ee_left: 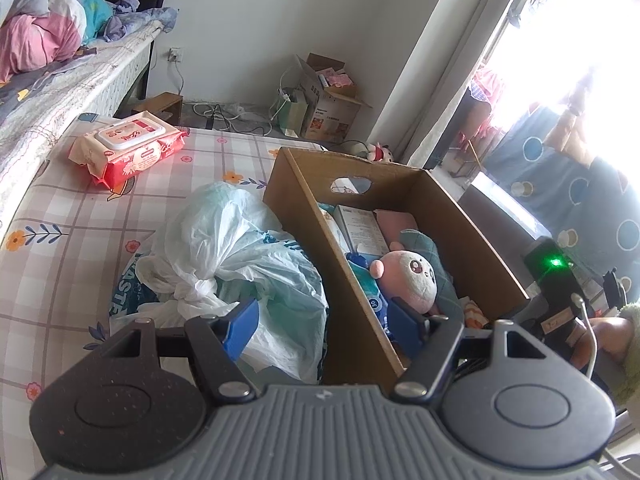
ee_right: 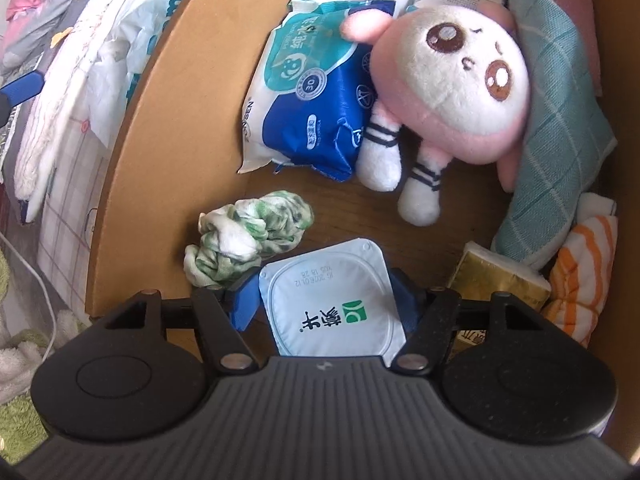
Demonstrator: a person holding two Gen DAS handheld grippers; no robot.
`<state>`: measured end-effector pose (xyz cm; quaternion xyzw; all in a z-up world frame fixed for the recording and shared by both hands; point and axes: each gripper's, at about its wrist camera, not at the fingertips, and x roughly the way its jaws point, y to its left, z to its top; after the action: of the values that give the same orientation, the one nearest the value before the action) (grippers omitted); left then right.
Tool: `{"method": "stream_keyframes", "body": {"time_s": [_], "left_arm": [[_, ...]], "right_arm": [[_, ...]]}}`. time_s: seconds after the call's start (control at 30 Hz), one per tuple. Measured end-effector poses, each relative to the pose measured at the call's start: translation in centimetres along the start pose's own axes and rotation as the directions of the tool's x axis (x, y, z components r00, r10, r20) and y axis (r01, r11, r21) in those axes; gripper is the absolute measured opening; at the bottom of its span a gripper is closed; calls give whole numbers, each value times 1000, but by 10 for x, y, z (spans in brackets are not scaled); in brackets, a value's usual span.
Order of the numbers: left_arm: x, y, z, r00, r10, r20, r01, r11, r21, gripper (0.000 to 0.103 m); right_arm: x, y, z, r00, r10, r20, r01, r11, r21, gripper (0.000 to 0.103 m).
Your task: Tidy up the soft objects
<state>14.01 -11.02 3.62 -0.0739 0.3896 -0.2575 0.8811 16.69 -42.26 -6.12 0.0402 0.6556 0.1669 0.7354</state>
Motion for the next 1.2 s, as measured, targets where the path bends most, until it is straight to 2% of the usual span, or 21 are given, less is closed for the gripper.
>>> {"method": "stream_keyframes", "body": {"time_s": [0.13, 0.2, 0.27, 0.33, 0.43, 0.6, 0.7, 0.8, 0.93, 1.03, 1.13, 1.2], "left_arm": [[-8, 1, -3, 1000, 6, 12, -6, 1000, 3, 76], [-13, 1, -6, 1000, 11, 19, -11, 1000, 5, 77], [-20, 0, -9, 999, 25, 30, -26, 1000, 17, 80], [-27, -1, -15, 998, 50, 45, -51, 998, 36, 84], [-38, -2, -24, 994, 90, 62, -94, 994, 62, 89], [-53, -2, -42, 985, 149, 88, -157, 984, 81, 99], [-63, -3, -56, 968, 223, 116, -234, 967, 95, 103], [-75, -3, -71, 943, 298, 146, -315, 943, 106, 103], [-88, 2, -86, 927, 349, 138, -362, 928, 85, 103], [-98, 7, -96, 913, 378, 153, -391, 918, 68, 103], [-101, 10, -102, 901, 409, 143, -419, 907, 48, 103], [-102, 14, -105, 897, 424, 124, -430, 903, 22, 103]], "right_arm": [[-29, 1, -6, 993, 31, 113, -38, 998, 53, 74], [-48, -2, -12, 982, 39, 185, -56, 995, 86, 75], [-68, -2, -24, 961, 30, 274, -67, 990, 128, 75], [-90, 2, -41, 927, 5, 375, -77, 981, 178, 80], [-113, 11, -72, 860, -15, 510, -111, 970, 215, 86], [-117, 45, -128, 747, -75, 661, -125, 960, 251, 100], [-108, 67, -151, 715, -150, 683, -76, 954, 289, 102], [-90, 88, -161, 724, -238, 647, -10, 935, 355, 102], [-71, 114, -170, 726, -320, 609, 73, 916, 394, 102], [-59, 131, -174, 696, -376, 612, 142, 907, 397, 102], [-56, 149, -178, 658, -456, 599, 236, 881, 410, 102], [-57, 158, -183, 617, -498, 609, 289, 863, 414, 102]]}}
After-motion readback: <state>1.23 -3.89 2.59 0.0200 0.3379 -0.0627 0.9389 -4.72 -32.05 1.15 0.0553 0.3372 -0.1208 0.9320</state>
